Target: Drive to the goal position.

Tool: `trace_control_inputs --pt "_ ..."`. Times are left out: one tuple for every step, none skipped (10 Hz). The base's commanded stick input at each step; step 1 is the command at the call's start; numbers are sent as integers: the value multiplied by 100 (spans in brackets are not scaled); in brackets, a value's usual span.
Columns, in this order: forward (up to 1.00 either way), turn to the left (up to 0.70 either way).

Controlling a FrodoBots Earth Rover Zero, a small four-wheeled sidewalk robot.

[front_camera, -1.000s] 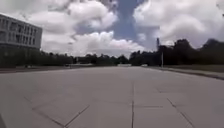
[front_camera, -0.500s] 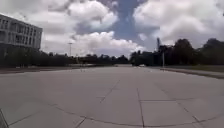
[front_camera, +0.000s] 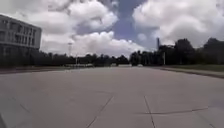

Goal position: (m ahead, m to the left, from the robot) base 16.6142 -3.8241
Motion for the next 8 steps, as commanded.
trace_control_inputs --pt "100 -20" --pt "100 -9" --pt "100 -9" --pt "100 -10" --pt "100 -10" --pt "100 -4" --pt "100 -2" --pt "100 -8"
